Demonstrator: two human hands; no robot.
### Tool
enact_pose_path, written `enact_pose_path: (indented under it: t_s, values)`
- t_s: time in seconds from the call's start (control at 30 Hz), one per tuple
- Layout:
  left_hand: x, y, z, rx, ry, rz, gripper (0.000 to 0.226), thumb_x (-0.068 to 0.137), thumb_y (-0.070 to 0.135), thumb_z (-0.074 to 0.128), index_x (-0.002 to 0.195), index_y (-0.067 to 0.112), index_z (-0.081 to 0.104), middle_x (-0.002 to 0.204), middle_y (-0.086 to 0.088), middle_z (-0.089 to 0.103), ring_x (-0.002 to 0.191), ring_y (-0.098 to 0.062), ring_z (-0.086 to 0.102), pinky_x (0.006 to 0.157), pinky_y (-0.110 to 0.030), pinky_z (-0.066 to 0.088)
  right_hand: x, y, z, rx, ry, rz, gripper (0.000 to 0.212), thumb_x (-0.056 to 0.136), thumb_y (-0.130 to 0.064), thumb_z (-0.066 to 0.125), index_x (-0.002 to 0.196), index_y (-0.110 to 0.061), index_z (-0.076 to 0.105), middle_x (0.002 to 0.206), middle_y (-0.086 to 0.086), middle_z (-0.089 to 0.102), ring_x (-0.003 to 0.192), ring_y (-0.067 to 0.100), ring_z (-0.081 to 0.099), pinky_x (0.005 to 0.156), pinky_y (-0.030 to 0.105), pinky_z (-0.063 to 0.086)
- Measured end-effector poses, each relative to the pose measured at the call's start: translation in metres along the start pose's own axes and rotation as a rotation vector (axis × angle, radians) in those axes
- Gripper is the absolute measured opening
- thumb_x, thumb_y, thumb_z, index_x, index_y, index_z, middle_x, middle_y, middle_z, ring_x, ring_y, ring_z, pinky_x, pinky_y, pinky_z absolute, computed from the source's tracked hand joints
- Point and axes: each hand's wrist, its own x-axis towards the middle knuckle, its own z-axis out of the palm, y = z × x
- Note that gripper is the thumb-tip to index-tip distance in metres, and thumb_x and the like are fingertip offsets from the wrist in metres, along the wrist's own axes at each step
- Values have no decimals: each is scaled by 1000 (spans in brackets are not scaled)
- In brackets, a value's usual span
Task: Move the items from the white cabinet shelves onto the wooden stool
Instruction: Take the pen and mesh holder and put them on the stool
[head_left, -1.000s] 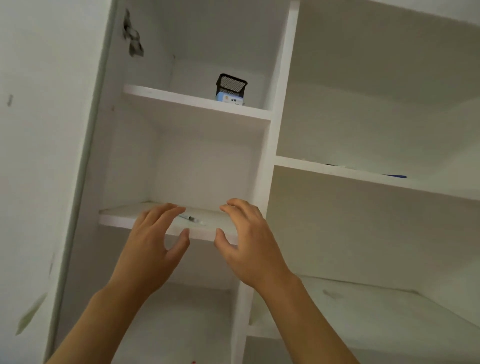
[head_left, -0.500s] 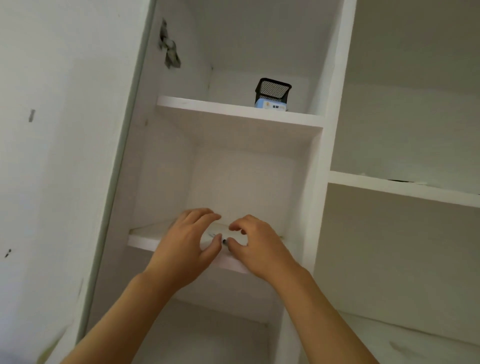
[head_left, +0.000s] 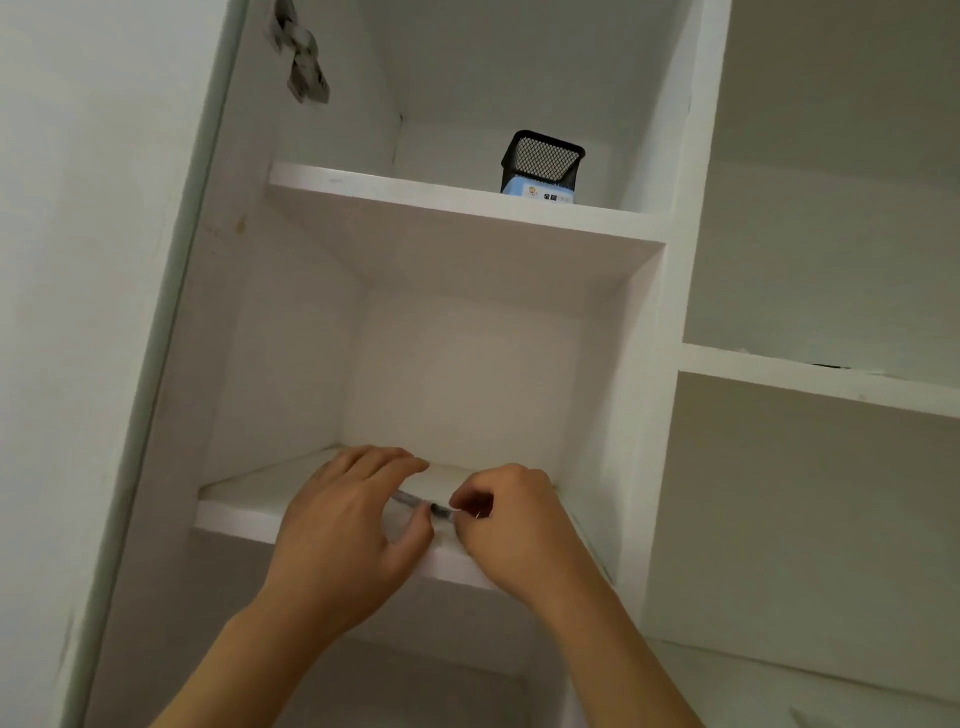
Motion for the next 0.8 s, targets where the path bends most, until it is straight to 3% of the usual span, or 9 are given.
enact_pose_path:
  t_s: [0.1, 0.27, 0.37, 0.57, 0.8]
  values:
    - [0, 0, 0, -1, -2, 6, 49, 90, 55, 46, 129, 37, 68, 130, 18, 65, 123, -8, 57, 93, -30, 49, -1, 2, -1, 11, 32, -8, 20, 96, -18, 72, 113, -25, 80, 107, -10, 76, 89, 2, 69, 72, 6, 50]
    - [0, 2, -1, -14, 11, -3, 46, 89, 55, 46, 125, 39, 69, 127, 20, 66, 121, -8, 58, 91, -31, 50, -6, -1, -2, 51, 88, -97, 18, 93, -15, 72, 107, -22, 81, 97, -11, 74, 87, 3, 68, 81, 18, 58]
    - [0, 3, -1, -29, 16, 4, 45, 89, 54, 47, 124, 39, 70, 126, 21, 67, 120, -7, 58, 90, -30, 49, -8, 0, 1, 47, 161, -217, 14, 91, -12, 74, 101, -19, 81, 91, -10, 73, 84, 6, 66, 79, 21, 56]
    - [-1, 2, -1, -59, 41, 14, 42, 89, 51, 47, 120, 38, 71, 120, 23, 67, 116, -5, 58, 85, -25, 44, -13, 2, 6, -88, 328, -443, 6, 91, -14, 73, 91, -19, 75, 87, -12, 65, 83, 1, 52, 76, 8, 40]
    - [-3, 1, -1, -80, 60, 43, 29, 91, 42, 45, 109, 39, 68, 107, 27, 64, 106, -3, 57, 77, -16, 36, -17, 5, 6, -72, 391, -590, 5, 92, -12, 74, 93, -16, 75, 89, -8, 69, 86, 6, 58, 76, 21, 51]
